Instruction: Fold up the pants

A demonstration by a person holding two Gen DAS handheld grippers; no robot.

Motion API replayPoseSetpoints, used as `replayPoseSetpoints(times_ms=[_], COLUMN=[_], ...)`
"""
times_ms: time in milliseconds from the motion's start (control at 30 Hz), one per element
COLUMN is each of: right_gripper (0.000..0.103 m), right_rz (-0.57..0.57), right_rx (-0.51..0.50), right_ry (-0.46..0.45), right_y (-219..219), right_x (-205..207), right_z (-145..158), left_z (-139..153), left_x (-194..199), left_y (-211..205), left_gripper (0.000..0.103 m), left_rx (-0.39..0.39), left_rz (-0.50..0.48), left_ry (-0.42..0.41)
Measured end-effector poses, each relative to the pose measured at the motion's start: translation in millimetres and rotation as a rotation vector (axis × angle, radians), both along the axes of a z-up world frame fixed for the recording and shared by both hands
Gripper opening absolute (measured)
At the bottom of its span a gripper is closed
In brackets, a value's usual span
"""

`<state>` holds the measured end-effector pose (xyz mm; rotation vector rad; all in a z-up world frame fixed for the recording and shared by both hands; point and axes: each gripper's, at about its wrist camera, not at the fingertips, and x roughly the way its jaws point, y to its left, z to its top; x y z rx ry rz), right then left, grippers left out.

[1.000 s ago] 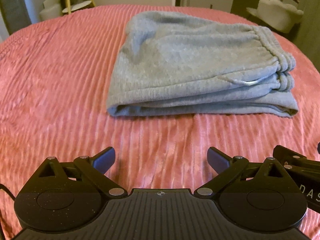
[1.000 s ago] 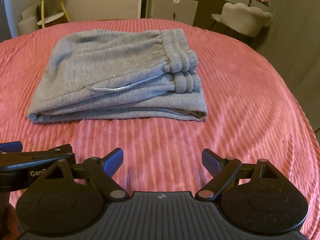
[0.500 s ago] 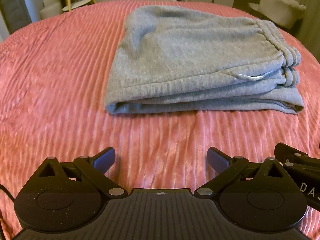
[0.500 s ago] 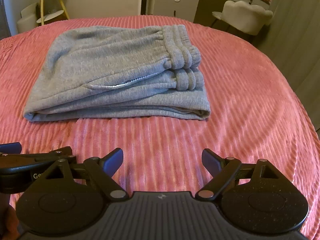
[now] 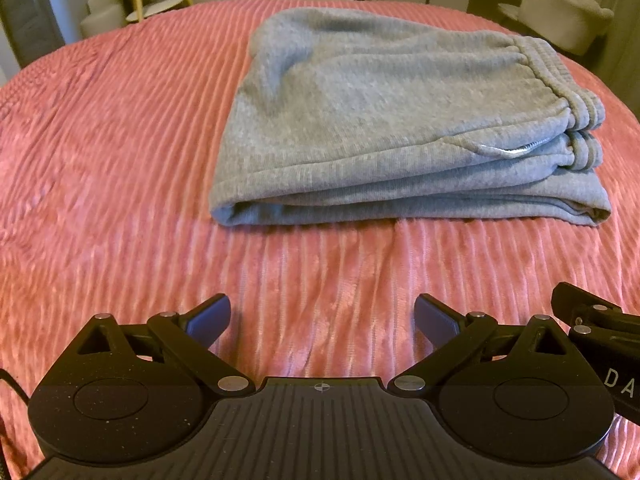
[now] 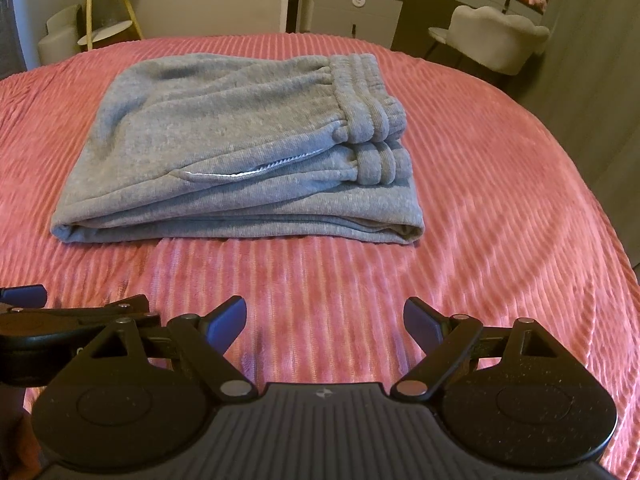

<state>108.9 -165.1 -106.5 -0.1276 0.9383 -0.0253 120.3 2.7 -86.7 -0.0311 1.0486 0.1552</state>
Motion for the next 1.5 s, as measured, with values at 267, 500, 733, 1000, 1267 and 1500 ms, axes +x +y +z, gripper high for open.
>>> replayPoseSetpoints(times_ms=[267, 500, 733, 1000, 1267, 1500], right_gripper=[0.086, 0.086, 0.086, 0.086, 0.086, 0.086], right_rz=[0.0, 0.004, 0.006, 0.007, 0.009, 0.01], right_rx=[-0.001, -0.004, -0.006, -0.008, -0.009, -0.011], right_ry=[0.002, 0.002, 0.001, 0.0, 0.001, -0.001], right_y=[-0.8, -0.5, 0.1, -0.2, 0.3, 0.5], right_x=[0.5, 0.3, -0.2, 0.5, 0.0, -0.4], right_z=[-0.9, -1.4, -0.8, -0.4, -0.2, 0.7], left_z=[-0.2, -1.1, -1.6, -1.5, -1.8, -2.1], left_x=[0.3, 0.6, 0.5, 0.8, 0.7, 0.9], left_y=[-0.2, -0.7, -1.0, -0.4, -2.0, -1.4], left_gripper=[0.101, 0.101, 0.101, 0.101, 0.101, 0.101], left_rx=[0.003, 0.005, 0.007, 0.006, 0.008, 0.007], left_rz=[0.0, 0.002, 0.001, 0.0, 0.003, 0.002], left_ry=[0.003, 0.007, 0.009, 0.007, 0.011, 0.01])
